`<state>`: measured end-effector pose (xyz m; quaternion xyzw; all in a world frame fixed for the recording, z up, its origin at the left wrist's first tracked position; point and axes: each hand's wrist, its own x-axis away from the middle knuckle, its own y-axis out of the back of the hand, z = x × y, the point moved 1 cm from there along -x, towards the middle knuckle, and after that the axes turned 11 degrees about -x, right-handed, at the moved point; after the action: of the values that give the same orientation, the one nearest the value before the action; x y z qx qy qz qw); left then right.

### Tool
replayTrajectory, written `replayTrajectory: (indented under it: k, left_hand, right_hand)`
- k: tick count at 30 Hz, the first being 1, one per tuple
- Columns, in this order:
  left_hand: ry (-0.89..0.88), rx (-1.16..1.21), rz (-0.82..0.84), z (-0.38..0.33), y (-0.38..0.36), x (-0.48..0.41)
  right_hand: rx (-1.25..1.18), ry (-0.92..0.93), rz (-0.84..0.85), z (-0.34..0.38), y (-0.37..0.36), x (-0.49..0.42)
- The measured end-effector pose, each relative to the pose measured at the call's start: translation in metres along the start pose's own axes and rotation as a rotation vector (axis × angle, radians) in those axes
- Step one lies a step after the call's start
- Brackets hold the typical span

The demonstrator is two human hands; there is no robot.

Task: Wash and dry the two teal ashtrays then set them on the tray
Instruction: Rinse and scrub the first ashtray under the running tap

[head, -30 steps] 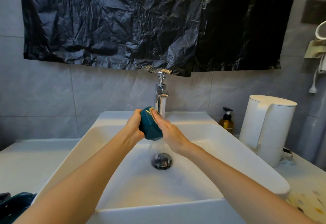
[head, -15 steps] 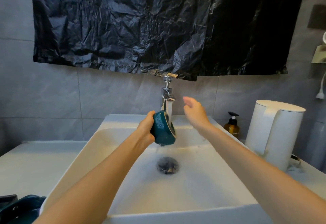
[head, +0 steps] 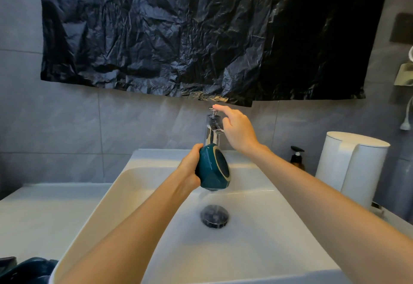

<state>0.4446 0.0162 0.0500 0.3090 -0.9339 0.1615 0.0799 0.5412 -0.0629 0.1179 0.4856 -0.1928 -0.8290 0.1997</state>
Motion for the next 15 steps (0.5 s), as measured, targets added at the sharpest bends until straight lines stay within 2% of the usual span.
replayTrajectory:
  k: [2, 4, 7, 9, 10, 12, 14, 15]
  left_hand:
    - [0.001, 0.000, 0.010, 0.000, 0.000, 0.002]
    - [0.002, -0.008, 0.023, 0.000, 0.001, 0.004]
    - [0.007, -0.012, 0.044, 0.000, 0.004, 0.005]
    - [0.008, -0.015, 0.067, 0.000, 0.003, 0.006]
    - [0.010, -0.015, 0.076, 0.000, 0.002, 0.006]
    - [0.026, -0.006, 0.106, 0.001, 0.000, 0.006]
    - [0.046, 0.013, 0.143, 0.004, -0.002, 0.005]
    - [0.049, 0.020, 0.155, 0.005, -0.002, 0.005]
  right_hand:
    - [-0.016, -0.023, 0.050, 0.000, 0.000, 0.004]
    - [-0.170, -0.090, 0.078, 0.004, 0.002, 0.007]
    - [-0.372, -0.172, -0.090, 0.005, 0.004, 0.026]
    - [-0.402, -0.248, -0.213, -0.003, 0.003, 0.046]
    - [-0.400, -0.325, -0.212, -0.009, 0.002, 0.055]
    - [-0.479, -0.583, -0.053, -0.017, 0.002, 0.070]
    - [-0.754, -0.851, 0.203, -0.020, 0.003, 0.083]
    - [-0.922, -0.910, 0.295, -0.023, 0.001, 0.089]
